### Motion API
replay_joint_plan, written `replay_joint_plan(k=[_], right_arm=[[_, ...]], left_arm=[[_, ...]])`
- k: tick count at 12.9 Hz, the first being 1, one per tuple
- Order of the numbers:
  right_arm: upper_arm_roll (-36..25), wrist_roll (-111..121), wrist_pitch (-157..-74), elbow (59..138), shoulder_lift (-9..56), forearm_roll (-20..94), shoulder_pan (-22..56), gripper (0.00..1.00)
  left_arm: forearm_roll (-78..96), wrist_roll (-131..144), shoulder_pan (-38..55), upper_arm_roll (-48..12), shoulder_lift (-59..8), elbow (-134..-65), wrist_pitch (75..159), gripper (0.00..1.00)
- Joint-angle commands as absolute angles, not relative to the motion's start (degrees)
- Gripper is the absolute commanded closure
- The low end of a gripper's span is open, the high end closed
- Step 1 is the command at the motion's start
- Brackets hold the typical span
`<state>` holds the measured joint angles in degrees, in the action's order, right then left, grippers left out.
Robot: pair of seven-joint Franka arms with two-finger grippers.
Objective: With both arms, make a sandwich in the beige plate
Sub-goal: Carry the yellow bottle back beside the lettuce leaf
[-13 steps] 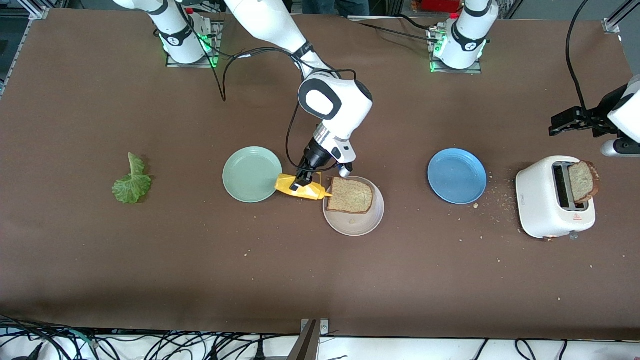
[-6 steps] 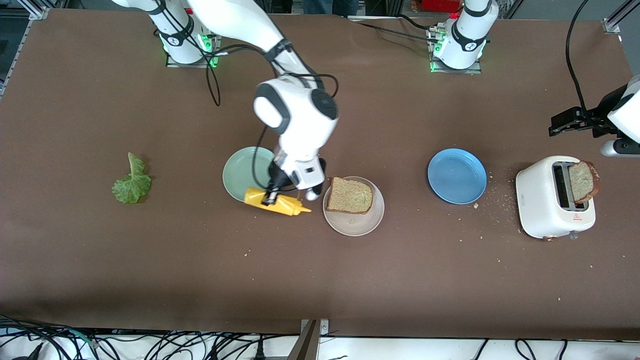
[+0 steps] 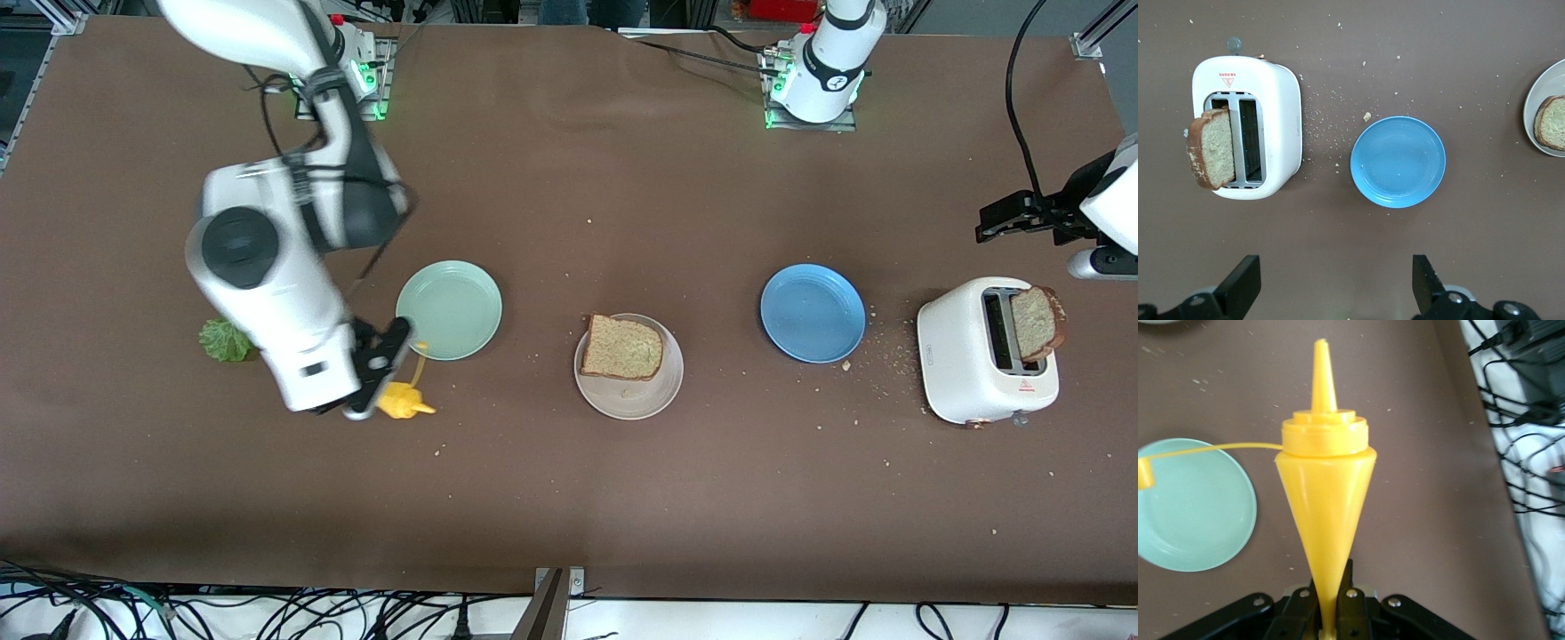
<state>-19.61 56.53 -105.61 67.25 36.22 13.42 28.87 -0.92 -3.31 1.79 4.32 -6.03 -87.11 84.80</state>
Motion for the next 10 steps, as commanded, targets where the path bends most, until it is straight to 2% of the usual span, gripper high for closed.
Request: replay_joint_plan(k=[1, 5, 10], right_arm=[[-17.8, 67.2, -101.5, 69.3, 35.0, 26.9, 20.1, 1.0], [-17.8, 84.5, -97.9, 75.6, 35.3, 42.3, 12.3, 1.0], [-18.3, 104.2, -97.7, 92.0, 32.9, 56.9, 8.0, 1.0]], left_arm=[[0.6, -3.0, 1.6, 4.4, -5.9, -87.5, 85.5, 0.0], [0.6, -3.0, 1.6, 4.3, -6.0, -87.5, 85.5, 0.0], [0.8, -3.0, 1.6, 4.3, -6.0, -87.5, 85.5, 0.0]])
